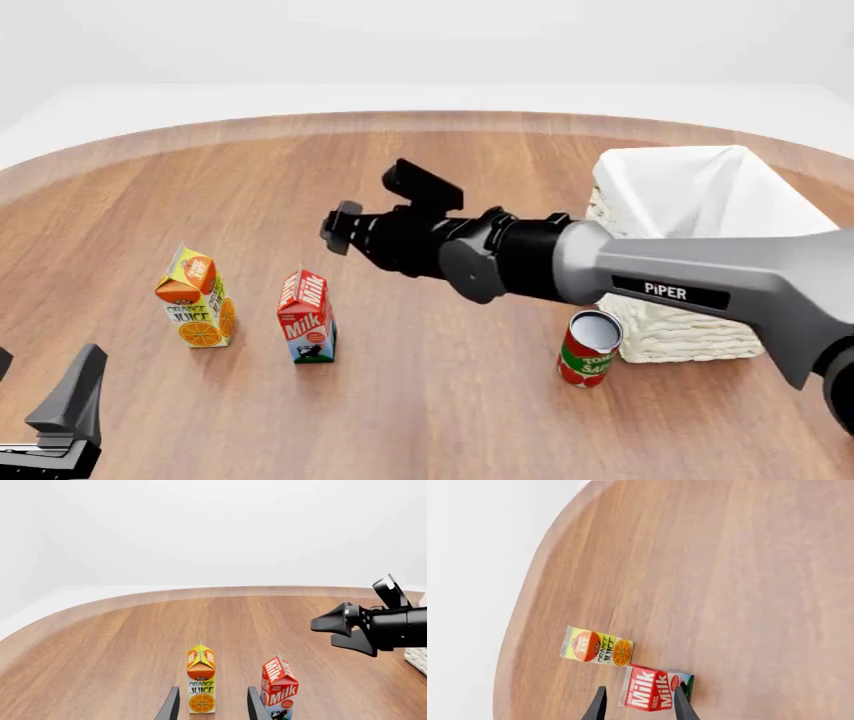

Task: Pick the milk and place it in the basket.

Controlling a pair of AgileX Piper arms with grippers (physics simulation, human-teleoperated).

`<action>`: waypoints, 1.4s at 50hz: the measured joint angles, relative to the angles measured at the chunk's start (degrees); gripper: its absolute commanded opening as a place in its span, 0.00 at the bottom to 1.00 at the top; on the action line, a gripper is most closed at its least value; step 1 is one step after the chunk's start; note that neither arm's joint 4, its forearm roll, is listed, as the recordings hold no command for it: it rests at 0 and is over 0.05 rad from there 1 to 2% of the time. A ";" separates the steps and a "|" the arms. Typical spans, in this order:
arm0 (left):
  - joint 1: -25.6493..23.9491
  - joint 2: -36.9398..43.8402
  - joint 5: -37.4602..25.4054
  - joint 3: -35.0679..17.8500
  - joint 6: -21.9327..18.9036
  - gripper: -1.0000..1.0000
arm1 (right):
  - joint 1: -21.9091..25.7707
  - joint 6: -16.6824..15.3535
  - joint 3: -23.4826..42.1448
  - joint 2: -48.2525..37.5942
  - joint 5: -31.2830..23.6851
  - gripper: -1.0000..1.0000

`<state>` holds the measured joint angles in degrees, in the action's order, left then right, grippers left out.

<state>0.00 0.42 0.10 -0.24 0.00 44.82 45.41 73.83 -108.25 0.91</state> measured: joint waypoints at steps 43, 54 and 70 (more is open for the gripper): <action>0.00 0.00 0.00 0.00 0.00 1.00 | 2.48 0.53 5.00 -5.93 -1.83 1.00; 0.00 0.00 0.00 0.00 0.00 1.00 | 3.11 0.94 5.74 -7.34 -1.76 1.00; 0.00 0.00 0.00 0.00 0.00 1.00 | 3.81 1.60 6.14 -8.97 -1.26 1.00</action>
<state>0.00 0.42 0.10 -0.24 0.00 48.63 47.01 79.98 -117.21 -0.35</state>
